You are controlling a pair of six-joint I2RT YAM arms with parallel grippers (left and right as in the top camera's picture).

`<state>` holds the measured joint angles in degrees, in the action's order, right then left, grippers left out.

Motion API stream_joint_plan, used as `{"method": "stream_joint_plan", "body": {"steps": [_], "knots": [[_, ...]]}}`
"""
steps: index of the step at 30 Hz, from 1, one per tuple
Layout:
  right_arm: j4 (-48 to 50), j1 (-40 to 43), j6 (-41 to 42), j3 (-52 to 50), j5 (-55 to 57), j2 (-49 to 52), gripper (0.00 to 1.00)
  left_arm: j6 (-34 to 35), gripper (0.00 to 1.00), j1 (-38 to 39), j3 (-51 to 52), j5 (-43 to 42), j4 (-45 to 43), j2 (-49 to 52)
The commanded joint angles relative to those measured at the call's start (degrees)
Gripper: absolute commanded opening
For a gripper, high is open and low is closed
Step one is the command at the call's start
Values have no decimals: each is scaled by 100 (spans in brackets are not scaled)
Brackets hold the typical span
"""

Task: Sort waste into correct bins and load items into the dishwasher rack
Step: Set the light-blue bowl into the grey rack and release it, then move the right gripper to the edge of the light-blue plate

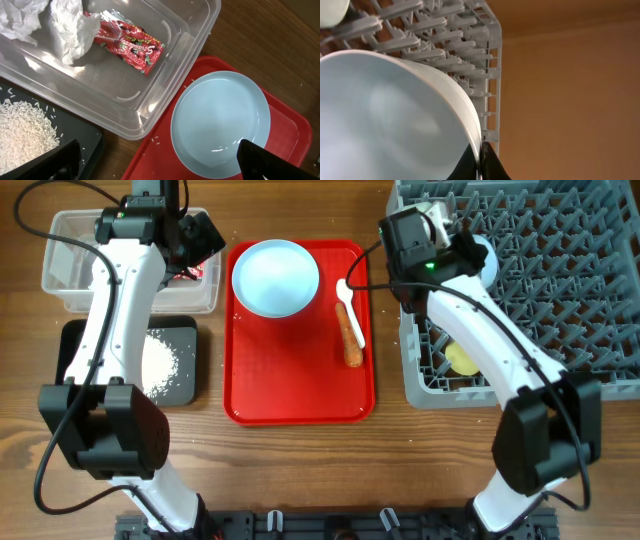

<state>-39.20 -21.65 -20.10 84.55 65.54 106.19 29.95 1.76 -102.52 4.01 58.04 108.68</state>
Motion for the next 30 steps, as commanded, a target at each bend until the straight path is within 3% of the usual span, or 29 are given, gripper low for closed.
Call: {"method": "stream_joint_plan", "body": {"steps": [1,15,21,23,27,29,30], "knots": [[39,-2,-240,83,455,291,4,74,100,-13,22,37,0,0],[254,-42,-234,76,446,472,4,74,100,-13,22,37,-2,0],[205,-313,-240,50,-291,472,4,74,100,-13,22,37,0,0],[208,-402,-243,50,-332,472,11,74,100,-13,22,37,0,2],[208,-590,-306,50,-345,472,38,76,100,-13,22,37,0,0],[208,-680,-505,50,-479,472,47,74,100,-13,22,37,0,0],[210,-734,-610,50,-551,472,61,74,100,-13,22,37,0,0]]}}
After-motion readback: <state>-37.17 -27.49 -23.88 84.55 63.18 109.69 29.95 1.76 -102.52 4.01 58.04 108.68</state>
